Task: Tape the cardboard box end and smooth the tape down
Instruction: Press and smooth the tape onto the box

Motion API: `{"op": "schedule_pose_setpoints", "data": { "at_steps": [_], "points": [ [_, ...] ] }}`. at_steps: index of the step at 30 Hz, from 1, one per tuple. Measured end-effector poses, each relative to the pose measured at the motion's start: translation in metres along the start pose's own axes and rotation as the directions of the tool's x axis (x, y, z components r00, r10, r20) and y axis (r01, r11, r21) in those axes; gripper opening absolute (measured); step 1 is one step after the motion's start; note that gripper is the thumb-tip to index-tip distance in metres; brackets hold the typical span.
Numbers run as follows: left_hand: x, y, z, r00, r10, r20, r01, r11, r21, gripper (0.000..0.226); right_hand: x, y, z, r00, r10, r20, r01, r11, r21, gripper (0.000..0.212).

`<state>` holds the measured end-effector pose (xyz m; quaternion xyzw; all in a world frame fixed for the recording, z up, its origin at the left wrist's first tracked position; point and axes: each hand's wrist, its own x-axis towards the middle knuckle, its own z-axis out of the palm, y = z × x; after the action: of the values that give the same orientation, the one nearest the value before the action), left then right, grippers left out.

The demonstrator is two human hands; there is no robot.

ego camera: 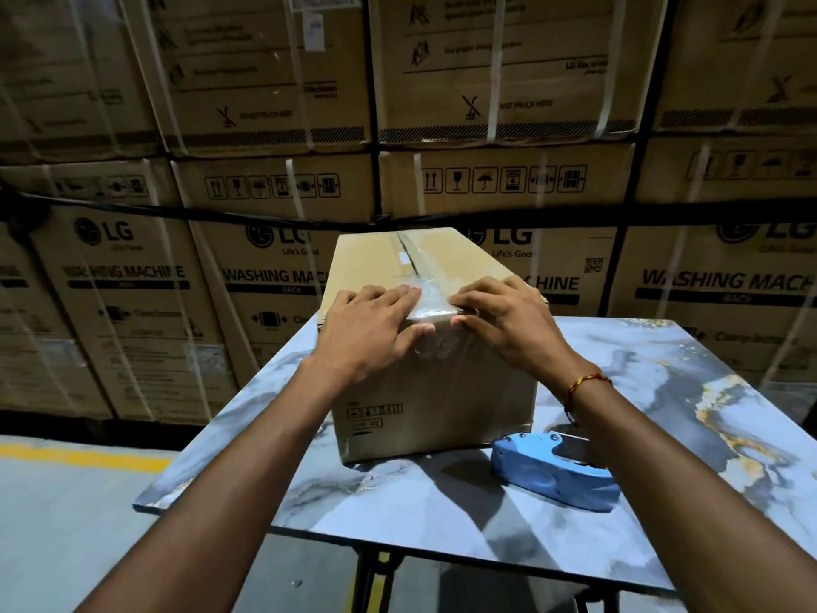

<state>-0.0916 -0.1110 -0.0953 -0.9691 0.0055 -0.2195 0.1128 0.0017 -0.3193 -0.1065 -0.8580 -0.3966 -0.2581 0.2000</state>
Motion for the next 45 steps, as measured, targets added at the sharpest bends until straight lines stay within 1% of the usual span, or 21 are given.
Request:
{"op": "schedule_pose_setpoints", "data": {
  "at_steps": [3, 6, 7, 10, 12, 14, 18, 20, 23, 28, 30, 32, 34, 35, 36, 37, 38, 39, 40, 42, 45],
  "points": [
    [0.000, -0.002, -0.002, 0.998, 0.032, 0.046, -0.030, 0.999, -0.044, 0.065, 0.003, 0.004, -0.014, 0.996, -0.014, 0.088, 0.011, 0.999, 0.037, 0.039],
    [0.001, -0.004, -0.006, 0.993, 0.043, 0.113, -0.031, 0.994, -0.105, 0.062, -0.002, 0.010, -0.019, 0.991, 0.042, 0.130, -0.036, 0.998, -0.045, 0.046],
    [0.000, -0.002, -0.008, 0.993, 0.044, 0.113, -0.031, 0.993, -0.114, 0.061, -0.005, 0.013, -0.018, 0.988, 0.072, 0.134, -0.066, 0.997, -0.051, 0.049],
    [-0.004, 0.014, -0.010, 0.994, 0.112, -0.005, -0.112, 0.993, -0.041, 0.056, -0.010, 0.016, -0.010, 0.985, 0.090, 0.145, -0.094, 0.995, 0.016, 0.053],
    [-0.005, 0.025, -0.010, 0.987, 0.156, -0.030, -0.157, 0.986, -0.046, 0.056, -0.009, 0.018, -0.008, 0.988, 0.082, 0.133, -0.086, 0.996, 0.023, 0.053],
    [0.000, 0.028, -0.016, 0.993, 0.117, -0.008, -0.117, 0.983, -0.138, 0.054, -0.010, 0.018, -0.007, 0.990, 0.080, 0.116, -0.083, 0.996, 0.023, 0.052],
    [0.019, 0.029, -0.026, 0.987, 0.036, 0.159, 0.003, 0.970, -0.241, 0.060, -0.011, 0.019, -0.005, 0.991, 0.093, 0.101, -0.095, 0.995, 0.021, 0.052],
    [0.029, 0.026, -0.024, 0.977, 0.005, 0.212, 0.059, 0.955, -0.292, 0.061, -0.012, 0.018, -0.004, 0.992, 0.093, 0.089, -0.095, 0.995, 0.029, 0.051],
    [0.043, 0.020, -0.020, 0.959, -0.024, 0.283, 0.121, 0.935, -0.332, 0.065, -0.013, 0.019, -0.004, 0.992, 0.095, 0.080, -0.099, 0.994, 0.044, 0.050],
    [0.069, 0.010, -0.015, 0.887, 0.013, 0.461, 0.185, 0.906, -0.381, 0.066, -0.014, 0.019, -0.004, 0.994, 0.081, 0.068, -0.084, 0.995, 0.046, 0.050],
    [0.077, 0.006, -0.013, 0.867, -0.015, 0.497, 0.242, 0.886, -0.396, 0.064, -0.015, 0.019, -0.004, 0.994, 0.083, 0.069, -0.087, 0.995, 0.056, 0.050],
    [0.081, 0.006, -0.011, 0.866, -0.039, 0.499, 0.268, 0.878, -0.396, 0.071, -0.015, 0.018, -0.005, 0.994, 0.087, 0.070, -0.091, 0.994, 0.065, 0.051],
    [0.080, 0.008, -0.008, 0.887, -0.085, 0.455, 0.278, 0.883, -0.377, 0.087, -0.015, 0.017, -0.006, 0.993, 0.092, 0.074, -0.097, 0.993, 0.064, 0.052],
    [0.076, 0.008, -0.007, 0.907, -0.138, 0.398, 0.295, 0.883, -0.366, 0.092, -0.014, 0.016, -0.006, 0.993, 0.094, 0.077, -0.099, 0.993, 0.065, 0.052],
    [0.069, 0.010, -0.007, 0.931, -0.205, 0.301, 0.308, 0.885, -0.350, 0.090, -0.015, 0.016, -0.006, 0.992, 0.095, 0.079, -0.100, 0.993, 0.068, 0.052],
    [0.061, 0.012, -0.006, 0.956, -0.252, 0.151, 0.289, 0.900, -0.327, 0.083, -0.015, 0.015, -0.007, 0.992, 0.096, 0.078, -0.102, 0.992, 0.073, 0.052],
    [0.052, 0.015, -0.007, 0.966, -0.258, -0.022, 0.240, 0.926, -0.292, 0.075, -0.015, 0.015, -0.007, 0.992, 0.099, 0.077, -0.105, 0.992, 0.075, 0.052],
    [0.042, 0.019, -0.009, 0.959, -0.233, -0.159, 0.188, 0.949, -0.254, 0.070, -0.015, 0.014, -0.007, 0.992, 0.102, 0.075, -0.108, 0.991, 0.076, 0.052],
    [0.032, 0.024, -0.010, 0.950, -0.202, -0.237, 0.149, 0.963, -0.223, 0.069, -0.015, 0.014, -0.007, 0.992, 0.104, 0.074, -0.110, 0.991, 0.075, 0.051],
    [0.017, 0.032, -0.004, 0.952, -0.162, -0.259, 0.123, 0.979, -0.160, 0.071, -0.015, 0.013, -0.007, 0.992, 0.103, 0.068, -0.108, 0.992, 0.073, 0.051],
    [0.004, 0.037, 0.012, 0.951, -0.182, -0.249, 0.167, 0.983, -0.082, 0.073, -0.015, 0.013, -0.006, 0.992, 0.110, 0.068, -0.115, 0.991, 0.071, 0.052]
  ]
}}
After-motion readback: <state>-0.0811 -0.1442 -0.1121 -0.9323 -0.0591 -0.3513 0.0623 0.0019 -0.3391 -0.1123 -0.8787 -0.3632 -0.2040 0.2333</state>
